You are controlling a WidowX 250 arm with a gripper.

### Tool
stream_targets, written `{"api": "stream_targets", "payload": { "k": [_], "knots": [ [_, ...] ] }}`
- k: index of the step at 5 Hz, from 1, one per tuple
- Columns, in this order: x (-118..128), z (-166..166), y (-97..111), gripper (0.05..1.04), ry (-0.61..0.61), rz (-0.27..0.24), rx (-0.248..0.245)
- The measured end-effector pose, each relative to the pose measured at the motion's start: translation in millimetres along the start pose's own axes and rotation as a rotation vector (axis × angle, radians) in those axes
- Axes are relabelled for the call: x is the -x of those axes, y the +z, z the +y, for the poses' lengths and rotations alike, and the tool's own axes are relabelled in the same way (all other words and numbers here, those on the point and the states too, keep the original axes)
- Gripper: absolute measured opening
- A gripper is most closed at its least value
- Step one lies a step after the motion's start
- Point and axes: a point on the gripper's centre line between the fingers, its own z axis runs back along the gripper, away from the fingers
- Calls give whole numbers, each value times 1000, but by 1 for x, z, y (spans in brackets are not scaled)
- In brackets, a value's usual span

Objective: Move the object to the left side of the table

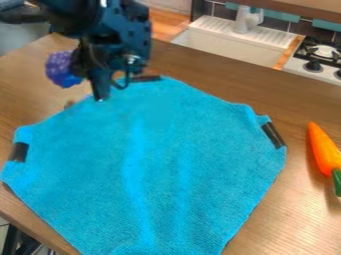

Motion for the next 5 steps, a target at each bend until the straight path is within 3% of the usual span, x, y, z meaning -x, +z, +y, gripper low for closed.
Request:
{"api": "stream_targets", "payload": {
  "k": [4, 5],
  "knots": [
    [35, 1, -49, 92, 40, 145, 9],
    [39, 5, -58, 139, 63, 179, 16]
  ]
}}
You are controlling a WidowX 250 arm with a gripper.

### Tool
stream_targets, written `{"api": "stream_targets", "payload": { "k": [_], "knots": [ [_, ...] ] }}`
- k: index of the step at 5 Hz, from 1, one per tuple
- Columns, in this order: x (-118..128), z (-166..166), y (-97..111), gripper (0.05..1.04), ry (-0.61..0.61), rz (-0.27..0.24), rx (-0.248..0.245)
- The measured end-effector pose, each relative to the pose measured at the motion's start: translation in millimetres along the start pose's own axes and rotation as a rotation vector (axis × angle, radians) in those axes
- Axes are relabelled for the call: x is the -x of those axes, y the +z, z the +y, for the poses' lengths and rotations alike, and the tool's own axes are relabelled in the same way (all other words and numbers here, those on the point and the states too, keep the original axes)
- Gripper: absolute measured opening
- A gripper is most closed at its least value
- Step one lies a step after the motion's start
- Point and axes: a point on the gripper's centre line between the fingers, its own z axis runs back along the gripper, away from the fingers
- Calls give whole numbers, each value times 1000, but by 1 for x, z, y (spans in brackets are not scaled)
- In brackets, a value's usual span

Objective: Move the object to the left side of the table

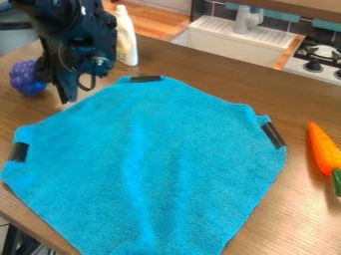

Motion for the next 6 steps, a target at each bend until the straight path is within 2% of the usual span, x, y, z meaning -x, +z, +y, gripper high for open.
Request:
{"api": "stream_targets", "payload": {
  "k": [1, 3, 4, 5, 6],
  "knots": [
    [0, 0, 0, 317, 6, 3, 14],
    [-3, -2, 4, 903, 4, -22, 64],
    [-2, 4, 12, 1001, -3, -22, 89],
    [-10, 10, 36, 1001, -24, -61, 173],
    [-17, -2, 64, 1001, -117, -153, 412]
  ]
}}
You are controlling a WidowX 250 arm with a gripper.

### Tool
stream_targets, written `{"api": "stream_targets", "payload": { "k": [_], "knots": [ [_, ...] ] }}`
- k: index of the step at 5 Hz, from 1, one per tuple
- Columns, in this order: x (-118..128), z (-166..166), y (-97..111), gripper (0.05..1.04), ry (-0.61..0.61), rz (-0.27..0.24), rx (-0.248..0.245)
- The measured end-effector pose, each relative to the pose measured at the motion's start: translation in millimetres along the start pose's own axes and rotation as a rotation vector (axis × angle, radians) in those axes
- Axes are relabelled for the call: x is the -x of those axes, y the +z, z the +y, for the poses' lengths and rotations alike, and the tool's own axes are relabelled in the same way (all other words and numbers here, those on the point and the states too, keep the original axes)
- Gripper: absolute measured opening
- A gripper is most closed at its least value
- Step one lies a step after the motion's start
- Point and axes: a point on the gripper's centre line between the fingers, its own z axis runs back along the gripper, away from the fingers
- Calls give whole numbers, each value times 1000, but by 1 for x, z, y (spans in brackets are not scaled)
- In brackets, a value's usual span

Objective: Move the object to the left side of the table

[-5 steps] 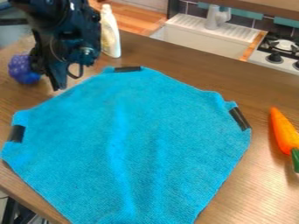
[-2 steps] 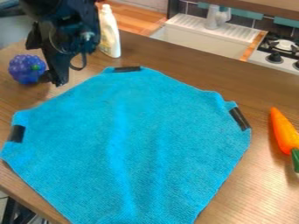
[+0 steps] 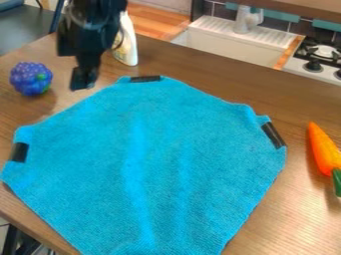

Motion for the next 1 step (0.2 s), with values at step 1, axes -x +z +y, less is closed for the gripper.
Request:
{"api": "stream_targets", "payload": {
  "k": [1],
  "knots": [
    [-12, -23, 25, 1001, -80, -145, 246]
  ]
}}
